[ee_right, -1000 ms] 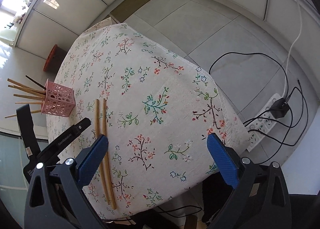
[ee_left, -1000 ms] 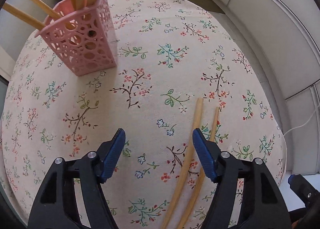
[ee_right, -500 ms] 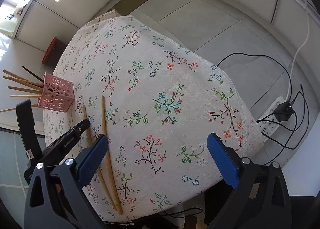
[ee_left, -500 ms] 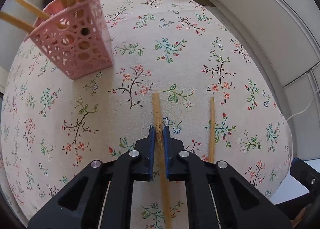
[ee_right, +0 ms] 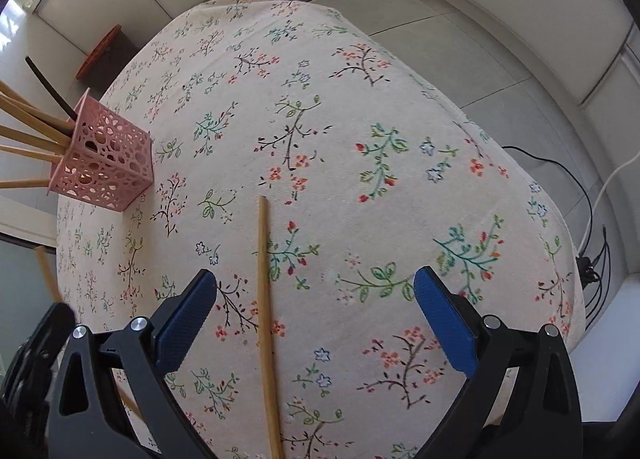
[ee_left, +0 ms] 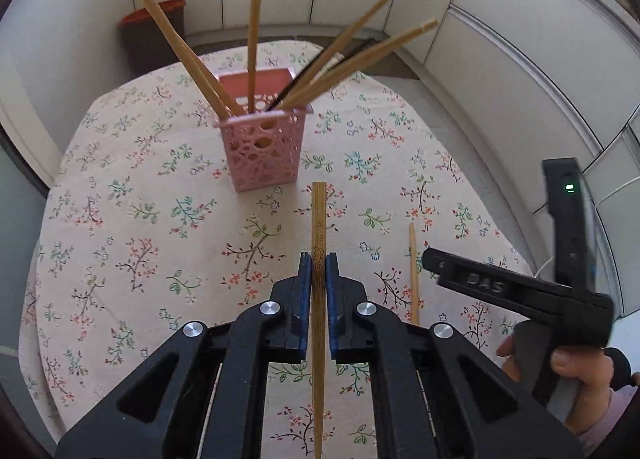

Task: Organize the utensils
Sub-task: 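Close the left tool on a wooden chopstick and lift it, then close the right tool on the last wooden chopstick while the left tool holds its chopstick up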

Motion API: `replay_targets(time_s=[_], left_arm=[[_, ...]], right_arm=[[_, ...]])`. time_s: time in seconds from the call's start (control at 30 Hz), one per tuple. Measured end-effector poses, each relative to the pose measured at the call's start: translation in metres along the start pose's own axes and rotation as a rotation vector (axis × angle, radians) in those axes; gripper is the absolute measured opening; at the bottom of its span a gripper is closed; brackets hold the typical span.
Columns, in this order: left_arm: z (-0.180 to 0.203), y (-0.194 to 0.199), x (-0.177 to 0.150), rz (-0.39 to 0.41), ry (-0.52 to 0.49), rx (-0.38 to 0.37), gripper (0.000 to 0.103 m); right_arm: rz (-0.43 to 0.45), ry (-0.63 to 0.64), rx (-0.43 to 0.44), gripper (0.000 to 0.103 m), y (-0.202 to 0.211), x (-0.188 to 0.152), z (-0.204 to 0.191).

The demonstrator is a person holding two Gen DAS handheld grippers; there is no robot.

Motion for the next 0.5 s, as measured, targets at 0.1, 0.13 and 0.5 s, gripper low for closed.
replay_targets(time_s=[0.1,0.13,0.5], left_arm=[[-0.009,0.017,0.003,0.054,0.020,0.013,0.007],[-0.016,0.026,0.001,0.070,0.023,0.021,0.007],[-0.037,0.060,0.005,0.165,0.039,0.074,0.007]], right_arm=[[-0.033,0.009,-0.026,0.096,-0.017,0.002,-0.009],[-0.028,0.017,-0.045,0.097,-0.020,0.002,-0.011],[0.018,0.106,-0.066,0.007,-0.016,0.001,-0.032]])
Point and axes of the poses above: each gripper's, at about its wrist camera, not at the fingertips, and y roughly against the way its jaws point, z to its right, x to its top, the point moved 4 cm from there along -y, roughly the way its jaws point, and after that the axes turned 5 degrees about x, right-handed, at the moved point
